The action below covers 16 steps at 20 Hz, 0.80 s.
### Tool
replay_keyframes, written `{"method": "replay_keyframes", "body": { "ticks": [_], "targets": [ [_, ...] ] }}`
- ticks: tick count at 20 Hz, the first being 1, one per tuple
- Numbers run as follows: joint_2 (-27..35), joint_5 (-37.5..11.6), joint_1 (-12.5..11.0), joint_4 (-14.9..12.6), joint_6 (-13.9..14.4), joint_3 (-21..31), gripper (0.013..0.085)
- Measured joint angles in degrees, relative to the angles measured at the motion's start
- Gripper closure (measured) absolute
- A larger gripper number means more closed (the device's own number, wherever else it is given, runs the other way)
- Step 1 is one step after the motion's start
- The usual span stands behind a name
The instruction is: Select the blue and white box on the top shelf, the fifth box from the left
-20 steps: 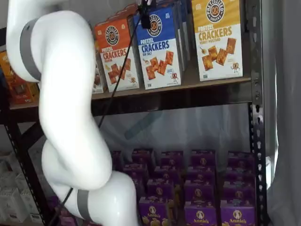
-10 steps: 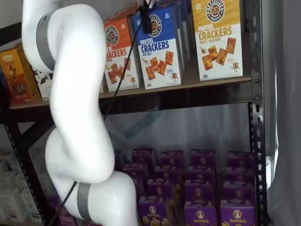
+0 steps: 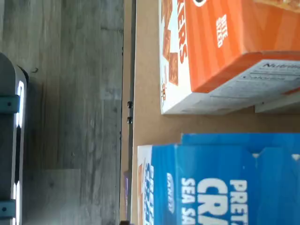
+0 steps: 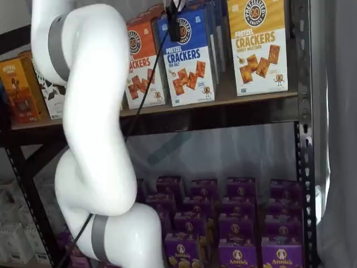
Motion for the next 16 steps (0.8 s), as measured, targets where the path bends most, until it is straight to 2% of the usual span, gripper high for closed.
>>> {"method": "replay_keyframes", "body": {
  "ticks": [3, 5, 6, 8, 16],
  "targets": [
    [0.1, 0.1, -0.1, 0.2, 0.0, 0.0, 0.013],
    [0.1, 0.2, -0.2, 0.4, 0.0, 0.1, 0.021],
    [0.0, 0.1, -0.2, 0.4, -0.1, 0.1, 0.021],
    [-0.1, 0.0, -0.2, 0.4, -0.1, 0.3, 0.029],
    [-0.4, -0.3, -0.6, 0.6, -0.5, 0.9, 0.029]
  ]
}}
